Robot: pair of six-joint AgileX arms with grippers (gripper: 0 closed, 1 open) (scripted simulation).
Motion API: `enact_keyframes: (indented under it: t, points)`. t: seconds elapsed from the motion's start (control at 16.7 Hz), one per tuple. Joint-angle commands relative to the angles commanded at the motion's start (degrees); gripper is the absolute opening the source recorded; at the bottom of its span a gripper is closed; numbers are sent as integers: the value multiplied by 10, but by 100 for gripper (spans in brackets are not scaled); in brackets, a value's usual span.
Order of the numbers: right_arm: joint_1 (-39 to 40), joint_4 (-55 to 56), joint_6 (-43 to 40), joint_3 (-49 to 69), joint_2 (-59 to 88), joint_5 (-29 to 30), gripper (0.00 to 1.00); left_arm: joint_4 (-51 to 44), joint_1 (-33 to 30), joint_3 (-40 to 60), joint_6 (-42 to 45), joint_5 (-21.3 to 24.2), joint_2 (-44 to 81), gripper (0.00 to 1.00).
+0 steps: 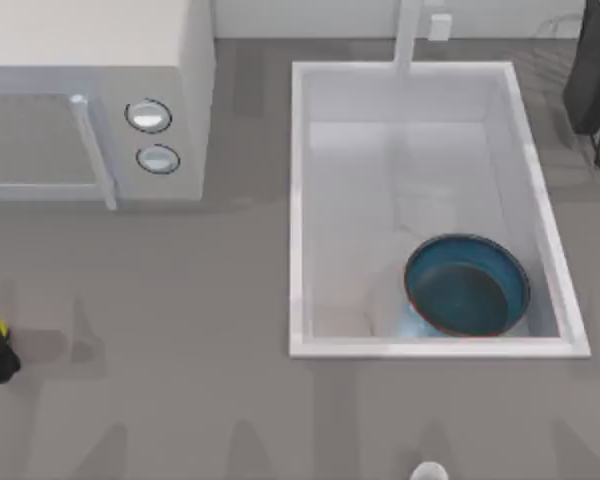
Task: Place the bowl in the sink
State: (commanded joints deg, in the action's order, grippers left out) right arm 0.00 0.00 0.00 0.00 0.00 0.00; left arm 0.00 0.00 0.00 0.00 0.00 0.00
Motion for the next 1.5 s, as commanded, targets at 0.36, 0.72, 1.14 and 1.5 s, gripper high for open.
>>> enact_keyframes:
  t: [0.36,0.72,1.14,1.5]
  points:
    - [9,-35,9,58,59,-1,100,0,0,0,0,0,0,100]
    - [36,-171,42,272,329,0,100,0,0,0,0,0,0,100]
    - [78,-384,85,567,794,4,100,0,0,0,0,0,0,100]
    - [109,-525,118,783,1080,3,100,0,0,0,0,0,0,100]
